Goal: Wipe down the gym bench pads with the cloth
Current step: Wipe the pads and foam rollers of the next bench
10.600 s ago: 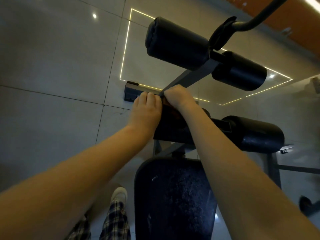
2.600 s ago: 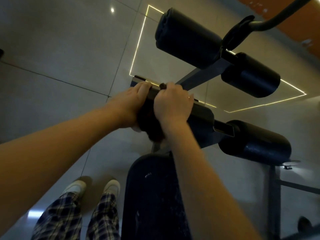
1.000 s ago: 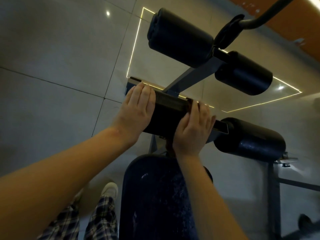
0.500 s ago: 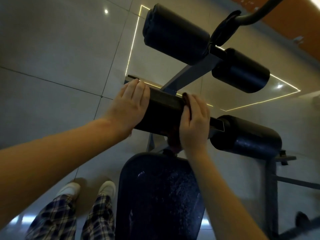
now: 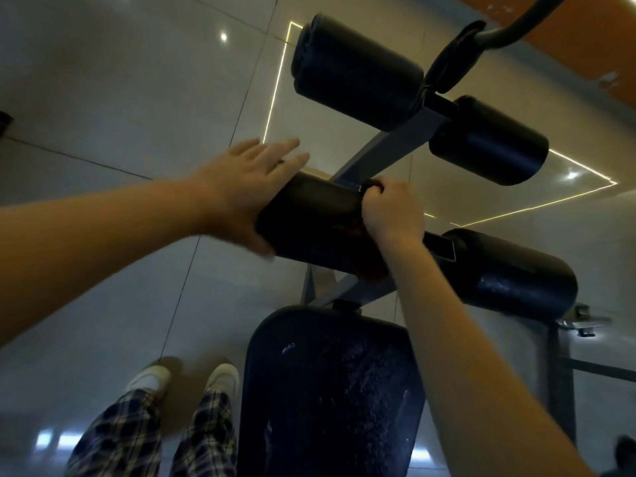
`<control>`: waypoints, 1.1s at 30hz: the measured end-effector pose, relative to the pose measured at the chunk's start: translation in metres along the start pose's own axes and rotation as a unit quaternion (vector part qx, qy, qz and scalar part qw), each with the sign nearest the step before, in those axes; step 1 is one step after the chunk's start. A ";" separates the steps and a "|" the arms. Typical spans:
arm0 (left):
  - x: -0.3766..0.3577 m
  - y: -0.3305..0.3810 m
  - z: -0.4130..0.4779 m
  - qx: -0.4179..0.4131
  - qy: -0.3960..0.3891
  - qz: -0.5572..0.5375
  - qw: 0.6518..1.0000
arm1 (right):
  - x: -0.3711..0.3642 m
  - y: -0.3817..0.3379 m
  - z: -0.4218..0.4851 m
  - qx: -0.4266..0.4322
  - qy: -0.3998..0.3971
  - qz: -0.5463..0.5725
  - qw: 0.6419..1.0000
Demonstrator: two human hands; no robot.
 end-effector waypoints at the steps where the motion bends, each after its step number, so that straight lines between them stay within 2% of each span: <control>1: -0.003 0.002 -0.012 -0.025 0.033 0.028 0.999 | -0.005 0.000 0.011 -0.022 -0.071 0.007 0.997; 3: -0.015 -0.003 -0.023 -0.029 0.066 0.029 0.997 | -0.012 -0.003 0.021 -0.057 -0.177 0.034 0.982; 4: -0.019 -0.008 -0.022 -0.014 0.068 0.015 0.997 | -0.014 -0.007 0.023 -0.058 -0.203 0.046 0.976; 6: -0.018 -0.009 -0.014 0.025 0.052 -0.026 0.998 | -0.015 -0.016 0.026 -0.024 -0.197 0.041 0.979; 7: -0.015 -0.008 -0.011 0.041 0.042 -0.040 0.997 | -0.011 -0.020 0.024 0.011 -0.161 0.028 0.986; 9: -0.014 -0.009 -0.006 0.061 0.022 -0.075 0.995 | 0.000 -0.019 0.003 0.088 -0.003 0.019 0.996; 11: -0.017 -0.013 -0.003 0.082 0.005 -0.109 0.991 | 0.005 -0.009 -0.050 0.135 0.166 0.041 0.976; 12: -0.018 -0.014 -0.001 0.087 -0.002 -0.116 0.989 | -0.003 -0.004 -0.080 0.147 0.210 0.056 0.965; 16: -0.018 -0.016 0.003 0.078 0.005 -0.136 0.988 | -0.045 0.006 -0.120 0.155 0.247 0.012 0.957; 20: -0.021 -0.008 -0.008 0.060 0.086 -0.138 0.985 | -0.004 -0.015 -0.093 0.116 0.328 0.001 0.938; 21: -0.023 -0.006 -0.012 0.057 0.109 -0.136 0.983 | 0.008 -0.020 -0.081 0.104 0.310 -0.007 0.945; 22: -0.023 -0.004 -0.015 0.051 0.127 -0.132 0.982 | 0.013 -0.024 -0.062 0.096 0.257 -0.017 0.962; 24: -0.026 -0.001 -0.017 0.031 0.142 -0.108 0.983 | 0.007 -0.026 -0.013 0.073 0.073 -0.016 0.995; 26: -0.030 -0.003 -0.018 0.027 0.142 -0.091 0.985 | -0.007 -0.023 0.020 0.035 -0.125 -0.032 0.991; 27: -0.031 -0.004 -0.017 0.031 0.141 -0.093 0.985 | -0.014 -0.025 0.027 0.049 -0.188 -0.092 0.977; 29: -0.031 -0.005 -0.016 0.043 0.140 -0.106 0.983 | -0.018 -0.030 0.033 0.076 -0.220 -0.191 0.954; 30: -0.030 -0.005 -0.016 0.048 0.139 -0.111 0.983 | -0.021 -0.029 0.035 0.070 -0.227 -0.199 0.951; 33: -0.026 -0.004 -0.014 0.040 0.134 -0.110 0.984 | -0.025 -0.025 0.037 0.053 -0.210 -0.110 0.970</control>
Point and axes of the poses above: each hand's wrist, its own z-axis towards the middle knuckle, its own x-axis out of the back of the hand, y = z × x, the point moved 10 cm from there along z, towards the middle knuckle, and after that the axes turned 12 degrees about -z, right-handed, at the moved point
